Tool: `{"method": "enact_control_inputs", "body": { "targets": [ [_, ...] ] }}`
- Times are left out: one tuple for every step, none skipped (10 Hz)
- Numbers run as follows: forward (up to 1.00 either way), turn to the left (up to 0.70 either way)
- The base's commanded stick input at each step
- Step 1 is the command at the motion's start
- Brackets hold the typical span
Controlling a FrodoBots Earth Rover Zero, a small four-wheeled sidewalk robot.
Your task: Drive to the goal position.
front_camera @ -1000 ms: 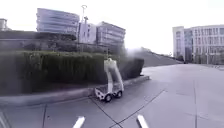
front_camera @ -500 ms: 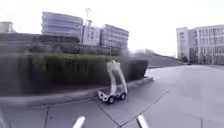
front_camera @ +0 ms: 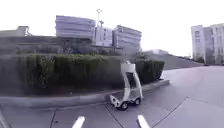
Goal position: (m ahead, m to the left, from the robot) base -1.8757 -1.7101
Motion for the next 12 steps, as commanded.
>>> {"method": "enact_control_inputs", "body": {
  "targets": [
    [1.00, 0.27],
    [1.00, 0.27],
    [1.00, 0.14],
    [0.31, 0.00],
    [0.68, 0.00],
    [1.00, 0.00],
    [1.00, 0.00],
    [1.00, 0.27],
    [1.00, 0.27],
    [1.00, 0.27],
    [1.00, 0.27],
    [1.00, 0.27]
  ]
}}
